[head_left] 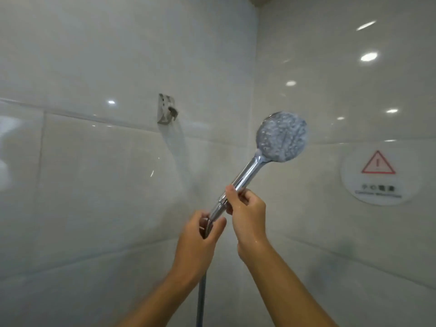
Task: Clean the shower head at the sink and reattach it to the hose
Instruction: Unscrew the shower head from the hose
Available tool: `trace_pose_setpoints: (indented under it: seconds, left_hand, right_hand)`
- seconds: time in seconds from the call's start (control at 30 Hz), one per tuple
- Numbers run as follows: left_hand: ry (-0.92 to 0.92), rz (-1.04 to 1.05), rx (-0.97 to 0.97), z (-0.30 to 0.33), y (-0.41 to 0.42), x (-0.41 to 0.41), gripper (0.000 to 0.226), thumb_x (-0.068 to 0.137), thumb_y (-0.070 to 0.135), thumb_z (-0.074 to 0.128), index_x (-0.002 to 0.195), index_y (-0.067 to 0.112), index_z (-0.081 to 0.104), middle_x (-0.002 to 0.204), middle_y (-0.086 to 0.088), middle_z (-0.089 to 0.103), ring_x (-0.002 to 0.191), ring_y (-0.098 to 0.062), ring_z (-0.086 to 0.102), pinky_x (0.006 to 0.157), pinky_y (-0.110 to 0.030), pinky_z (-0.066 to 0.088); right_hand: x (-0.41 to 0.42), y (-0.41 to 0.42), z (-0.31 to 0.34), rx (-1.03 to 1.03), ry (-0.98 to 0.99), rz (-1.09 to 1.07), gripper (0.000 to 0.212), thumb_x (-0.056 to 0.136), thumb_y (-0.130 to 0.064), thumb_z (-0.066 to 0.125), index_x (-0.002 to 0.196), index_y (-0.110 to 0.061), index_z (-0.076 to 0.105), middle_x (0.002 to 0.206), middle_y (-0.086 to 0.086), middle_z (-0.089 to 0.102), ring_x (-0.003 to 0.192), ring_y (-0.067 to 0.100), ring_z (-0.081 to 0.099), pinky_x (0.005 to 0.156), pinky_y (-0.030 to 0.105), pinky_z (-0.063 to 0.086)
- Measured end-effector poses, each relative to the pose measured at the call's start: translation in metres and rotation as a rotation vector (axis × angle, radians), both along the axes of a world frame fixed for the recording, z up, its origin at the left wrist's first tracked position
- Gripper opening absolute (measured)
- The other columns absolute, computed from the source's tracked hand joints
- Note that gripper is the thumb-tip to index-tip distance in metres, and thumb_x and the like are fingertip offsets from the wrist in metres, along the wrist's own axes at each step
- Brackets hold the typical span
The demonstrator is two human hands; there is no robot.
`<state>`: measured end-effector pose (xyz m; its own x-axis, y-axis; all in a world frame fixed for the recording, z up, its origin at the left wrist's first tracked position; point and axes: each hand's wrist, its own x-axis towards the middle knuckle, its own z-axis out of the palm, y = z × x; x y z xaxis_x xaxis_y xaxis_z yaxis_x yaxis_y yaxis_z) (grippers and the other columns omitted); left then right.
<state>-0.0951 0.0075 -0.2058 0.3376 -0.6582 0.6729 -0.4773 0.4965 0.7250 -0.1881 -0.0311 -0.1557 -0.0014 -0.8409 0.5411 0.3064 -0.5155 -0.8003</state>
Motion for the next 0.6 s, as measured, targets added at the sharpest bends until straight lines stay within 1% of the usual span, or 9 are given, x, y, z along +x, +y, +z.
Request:
trace_pose_setpoints:
  seconds: [0.1, 0.17, 0.23, 0.3, 0.37, 0.4, 0.43, 0.5, 0.6]
  left_hand:
    - [0.104, -0.116, 0.103, -0.066, 0.014, -0.017, 0.012, 0.09, 0.033, 0.062, 0.09, 0.021, 0.062, 0.068, -0.001, 0.057, 0.06, -0.012, 0.055, 0.057, -0.024, 0.049]
    - [0.133, -0.098, 0.167, -0.117, 0.023, -0.026, 0.012, 0.091, 0.027, 0.062, 0.082, 0.018, 0.063, 0.063, 0.0, 0.053, 0.055, -0.011, 0.05, 0.054, -0.027, 0.045]
    - [0.159, -0.061, 0.217, -0.171, 0.034, -0.034, 0.017, 0.091, 0.027, 0.063, 0.076, 0.02, 0.063, 0.056, 0.005, 0.048, 0.052, -0.009, 0.045, 0.053, -0.031, 0.039]
    - [0.149, -0.03, 0.27, -0.221, 0.049, -0.044, 0.018, 0.091, 0.028, 0.062, 0.073, 0.025, 0.062, 0.052, 0.007, 0.047, 0.049, -0.004, 0.042, 0.052, -0.024, 0.036]
    - [0.123, -0.001, 0.343, -0.265, 0.066, -0.055, 0.022, 0.092, 0.023, 0.061, 0.071, 0.028, 0.062, 0.052, 0.009, 0.051, 0.049, -0.001, 0.044, 0.049, -0.017, 0.033]
    - [0.117, 0.007, 0.384, -0.285, 0.074, -0.061, 0.02, 0.092, 0.021, 0.06, 0.074, 0.028, 0.062, 0.053, 0.008, 0.053, 0.05, -0.001, 0.045, 0.049, -0.015, 0.033]
    - [0.114, 0.018, 0.431, -0.306, 0.081, -0.067, 0.017, 0.093, 0.022, 0.059, 0.076, 0.027, 0.062, 0.054, 0.006, 0.052, 0.051, -0.001, 0.046, 0.05, -0.015, 0.034]
    - [0.135, 0.031, 0.514, -0.34, 0.095, -0.08, 0.017, 0.094, 0.025, 0.057, 0.077, 0.024, 0.06, 0.056, 0.003, 0.048, 0.052, -0.003, 0.043, 0.051, -0.018, 0.034]
    - [0.188, 0.031, 0.603, -0.376, 0.114, -0.097, 0.022, 0.095, 0.028, 0.055, 0.077, 0.016, 0.058, 0.057, 0.004, 0.046, 0.052, -0.006, 0.04, 0.053, -0.024, 0.034]
  right_hand:
    - [-0.02, 0.01, -0.074, 0.097, 0.046, 0.031, 0.022, 0.091, -0.027, 0.069, 0.087, -0.005, 0.069, 0.073, 0.003, 0.07, 0.065, 0.008, 0.065, 0.066, 0.023, 0.055]
    - [-0.032, 0.019, -0.123, 0.177, 0.073, 0.049, 0.024, 0.09, -0.024, 0.07, 0.085, -0.001, 0.068, 0.068, 0.001, 0.069, 0.062, 0.009, 0.064, 0.065, 0.024, 0.054]
    - [-0.042, 0.03, -0.173, 0.269, 0.093, 0.063, 0.025, 0.089, -0.021, 0.071, 0.084, 0.004, 0.067, 0.067, 0.003, 0.07, 0.063, 0.012, 0.064, 0.069, 0.032, 0.056]
    - [-0.052, 0.041, -0.222, 0.367, 0.113, 0.067, 0.024, 0.088, -0.019, 0.072, 0.084, 0.004, 0.067, 0.067, 0.004, 0.07, 0.065, 0.014, 0.065, 0.073, 0.036, 0.057]
    - [-0.062, 0.052, -0.269, 0.469, 0.124, 0.068, 0.021, 0.087, -0.017, 0.074, 0.082, 0.002, 0.068, 0.066, 0.003, 0.071, 0.065, 0.015, 0.066, 0.071, 0.034, 0.058]
    - [-0.067, 0.056, -0.292, 0.521, 0.118, 0.062, 0.018, 0.086, -0.014, 0.074, 0.081, 0.001, 0.068, 0.065, 0.002, 0.07, 0.065, 0.015, 0.066, 0.07, 0.032, 0.057]
    - [-0.071, 0.06, -0.313, 0.571, 0.11, 0.055, 0.016, 0.086, -0.013, 0.073, 0.082, 0.001, 0.068, 0.065, 0.002, 0.071, 0.066, 0.016, 0.066, 0.069, 0.03, 0.057]
    - [-0.079, 0.07, -0.351, 0.666, 0.09, 0.058, 0.015, 0.088, -0.011, 0.071, 0.088, 0.003, 0.068, 0.073, 0.007, 0.074, 0.074, 0.02, 0.069, 0.071, 0.029, 0.057]
    - [-0.088, 0.082, -0.391, 0.784, 0.01, 0.087, 0.018, 0.094, -0.012, 0.064, 0.096, 0.006, 0.067, 0.085, 0.015, 0.076, 0.085, 0.028, 0.071, 0.077, 0.036, 0.056]
